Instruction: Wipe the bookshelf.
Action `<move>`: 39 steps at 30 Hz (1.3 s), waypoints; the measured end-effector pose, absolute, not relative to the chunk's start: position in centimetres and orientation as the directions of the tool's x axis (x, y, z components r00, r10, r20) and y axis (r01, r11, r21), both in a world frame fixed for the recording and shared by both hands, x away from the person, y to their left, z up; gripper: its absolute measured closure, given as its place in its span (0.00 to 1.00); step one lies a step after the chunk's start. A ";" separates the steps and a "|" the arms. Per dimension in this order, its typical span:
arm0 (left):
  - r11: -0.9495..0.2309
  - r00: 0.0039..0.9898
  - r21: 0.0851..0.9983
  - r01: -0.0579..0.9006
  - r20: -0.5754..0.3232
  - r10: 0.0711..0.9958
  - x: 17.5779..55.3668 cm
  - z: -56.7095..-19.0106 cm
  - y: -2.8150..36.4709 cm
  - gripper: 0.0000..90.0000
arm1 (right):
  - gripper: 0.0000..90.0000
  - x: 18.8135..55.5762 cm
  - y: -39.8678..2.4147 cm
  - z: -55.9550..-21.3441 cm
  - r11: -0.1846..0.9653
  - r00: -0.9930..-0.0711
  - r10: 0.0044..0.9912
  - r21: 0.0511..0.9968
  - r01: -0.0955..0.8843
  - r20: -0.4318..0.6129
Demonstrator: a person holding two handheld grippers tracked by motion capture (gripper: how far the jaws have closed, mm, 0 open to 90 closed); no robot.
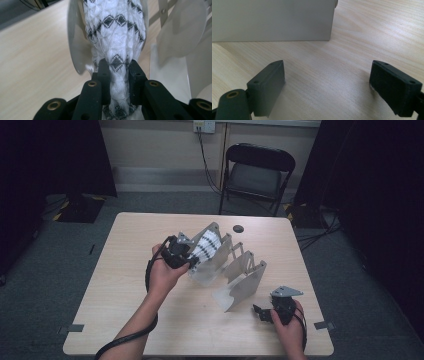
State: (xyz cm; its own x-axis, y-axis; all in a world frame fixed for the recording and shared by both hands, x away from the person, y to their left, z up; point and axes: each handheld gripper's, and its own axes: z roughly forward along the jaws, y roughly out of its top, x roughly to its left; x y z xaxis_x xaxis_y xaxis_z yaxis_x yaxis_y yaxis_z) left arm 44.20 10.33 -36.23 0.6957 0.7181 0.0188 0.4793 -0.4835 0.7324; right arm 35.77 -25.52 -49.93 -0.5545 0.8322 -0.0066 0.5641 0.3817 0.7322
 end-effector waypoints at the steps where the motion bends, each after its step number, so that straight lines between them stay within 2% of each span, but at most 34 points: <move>1: -0.491 0.698 0.731 0.475 0.027 0.716 44.3 -35.6 10.3 0.85 | 0.14 35.8 -25.5 -49.9 0.382 -0.554 0.832 0.732 0.564 -0.007; 9: -0.483 0.675 0.739 0.469 0.052 0.736 44.8 -33.0 10.8 0.85 | 0.14 35.8 -25.5 -49.9 0.382 -0.555 0.832 0.732 0.564 -0.006; 27: -0.461 0.669 0.710 0.532 -0.019 0.743 45.2 -37.6 11.5 0.85 | 0.14 35.8 -25.5 -49.9 0.382 -0.555 0.832 0.732 0.564 -0.007; 39: -0.464 0.656 0.668 0.582 -0.048 0.753 45.5 -42.1 11.8 0.85 | 0.14 35.8 -25.5 -49.9 0.382 -0.555 0.832 0.732 0.564 -0.007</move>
